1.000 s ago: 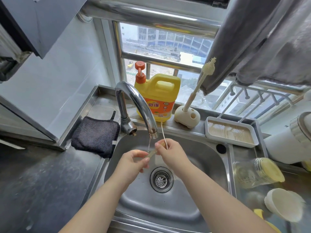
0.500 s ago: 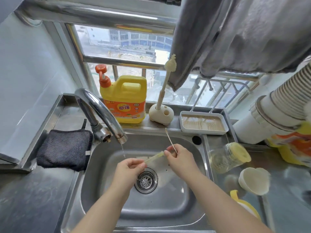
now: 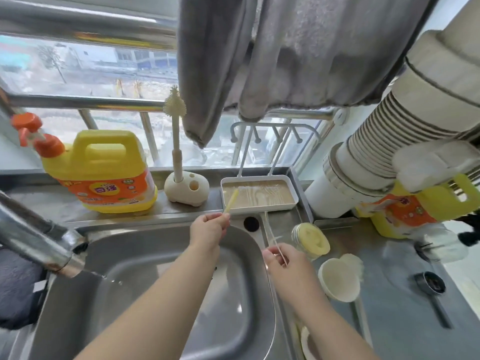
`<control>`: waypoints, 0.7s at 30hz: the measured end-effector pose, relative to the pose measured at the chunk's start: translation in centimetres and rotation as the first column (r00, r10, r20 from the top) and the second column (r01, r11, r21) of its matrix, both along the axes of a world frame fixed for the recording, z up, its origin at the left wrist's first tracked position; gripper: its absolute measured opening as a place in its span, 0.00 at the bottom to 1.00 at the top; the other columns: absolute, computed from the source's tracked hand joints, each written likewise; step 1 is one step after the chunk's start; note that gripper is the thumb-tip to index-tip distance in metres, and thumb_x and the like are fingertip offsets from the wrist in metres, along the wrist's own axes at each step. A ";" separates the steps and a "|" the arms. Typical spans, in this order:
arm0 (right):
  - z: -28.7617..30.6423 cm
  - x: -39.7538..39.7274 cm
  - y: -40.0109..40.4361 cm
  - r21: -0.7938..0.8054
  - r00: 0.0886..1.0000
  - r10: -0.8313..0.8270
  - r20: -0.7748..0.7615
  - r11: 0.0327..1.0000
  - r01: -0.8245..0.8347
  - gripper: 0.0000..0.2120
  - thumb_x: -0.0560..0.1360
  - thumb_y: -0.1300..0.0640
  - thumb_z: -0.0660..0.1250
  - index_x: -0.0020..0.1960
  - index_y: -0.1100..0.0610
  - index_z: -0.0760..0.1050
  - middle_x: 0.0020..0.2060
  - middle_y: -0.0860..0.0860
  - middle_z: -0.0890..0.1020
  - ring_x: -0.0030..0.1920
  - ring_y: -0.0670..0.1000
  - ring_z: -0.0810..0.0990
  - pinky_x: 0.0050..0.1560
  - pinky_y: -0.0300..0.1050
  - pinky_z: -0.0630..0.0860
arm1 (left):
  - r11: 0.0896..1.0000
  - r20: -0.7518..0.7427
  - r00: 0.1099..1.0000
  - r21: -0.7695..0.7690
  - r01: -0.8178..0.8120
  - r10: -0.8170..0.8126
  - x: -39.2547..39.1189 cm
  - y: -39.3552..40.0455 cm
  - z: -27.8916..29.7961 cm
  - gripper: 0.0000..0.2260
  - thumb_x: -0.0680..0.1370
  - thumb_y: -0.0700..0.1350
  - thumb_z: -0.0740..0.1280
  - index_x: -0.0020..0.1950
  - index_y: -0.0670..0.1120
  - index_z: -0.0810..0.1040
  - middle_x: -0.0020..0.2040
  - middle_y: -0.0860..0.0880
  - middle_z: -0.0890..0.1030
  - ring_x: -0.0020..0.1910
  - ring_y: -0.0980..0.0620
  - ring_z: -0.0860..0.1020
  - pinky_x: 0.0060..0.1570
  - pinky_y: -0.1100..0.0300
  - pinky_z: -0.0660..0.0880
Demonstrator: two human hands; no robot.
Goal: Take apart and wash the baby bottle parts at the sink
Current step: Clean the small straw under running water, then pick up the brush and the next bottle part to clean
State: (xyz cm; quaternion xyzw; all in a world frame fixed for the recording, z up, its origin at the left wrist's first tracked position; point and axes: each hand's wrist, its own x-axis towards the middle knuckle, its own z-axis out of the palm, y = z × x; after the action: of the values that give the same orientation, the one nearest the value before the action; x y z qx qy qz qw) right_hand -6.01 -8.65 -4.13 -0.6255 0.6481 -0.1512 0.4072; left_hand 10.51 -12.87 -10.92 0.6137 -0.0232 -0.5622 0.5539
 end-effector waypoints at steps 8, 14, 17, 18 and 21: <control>-1.8 -0.8 -1.3 0.026 1.000 0.029 -0.004 0.999 -0.029 0.06 0.78 0.50 0.63 0.42 0.46 0.73 0.35 0.44 0.78 0.38 0.40 0.75 0.37 0.30 0.68 | 0.997 0.005 0.998 0.038 -0.068 0.068 -1.1 -3.8 -2.1 0.05 0.76 0.36 0.69 0.44 0.43 0.74 0.41 0.44 0.80 0.38 0.51 0.79 0.38 0.62 0.74; -2.4 -0.3 -2.0 0.065 0.999 0.038 0.033 0.997 -0.040 0.07 0.79 0.51 0.60 0.43 0.45 0.73 0.36 0.45 0.79 0.41 0.43 0.78 0.42 0.36 0.72 | 0.999 0.082 0.996 0.031 0.031 -0.034 -1.0 -2.3 -0.8 0.07 0.76 0.43 0.69 0.50 0.44 0.73 0.44 0.47 0.80 0.38 0.52 0.79 0.38 0.61 0.74; -2.6 0.2 -2.1 0.090 0.998 0.052 0.046 0.994 -0.056 0.09 0.81 0.52 0.55 0.49 0.50 0.74 0.39 0.47 0.80 0.44 0.47 0.77 0.46 0.42 0.71 | 0.996 0.186 0.981 0.079 0.040 -0.054 -0.9 -0.3 -0.4 0.08 0.77 0.44 0.69 0.52 0.44 0.72 0.47 0.46 0.78 0.38 0.52 0.78 0.38 0.59 0.74; -2.8 0.3 -2.0 0.092 0.997 0.057 0.046 0.994 -0.061 0.11 0.82 0.53 0.53 0.51 0.52 0.74 0.39 0.48 0.80 0.43 0.47 0.77 0.46 0.41 0.71 | 0.994 0.224 0.972 0.090 0.055 -0.074 -1.0 0.6 -0.4 0.06 0.77 0.43 0.68 0.50 0.45 0.72 0.47 0.47 0.78 0.38 0.52 0.78 0.37 0.59 0.73; -3.0 0.3 -1.5 0.097 0.996 0.070 0.059 0.992 -0.076 0.12 0.82 0.56 0.51 0.55 0.51 0.72 0.36 0.49 0.79 0.34 0.41 0.72 0.37 0.33 0.67 | 0.982 0.315 0.931 0.100 0.162 -0.185 -1.7 3.5 -0.2 0.05 0.77 0.39 0.68 0.46 0.46 0.73 0.43 0.47 0.77 0.35 0.51 0.78 0.37 0.58 0.71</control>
State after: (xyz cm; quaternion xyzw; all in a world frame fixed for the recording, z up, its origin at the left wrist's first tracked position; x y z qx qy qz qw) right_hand -5.69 -10.19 -7.10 -0.6234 0.6199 -0.1213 0.4608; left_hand 8.76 -9.34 -11.11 0.7126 -0.1473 -0.5014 0.4682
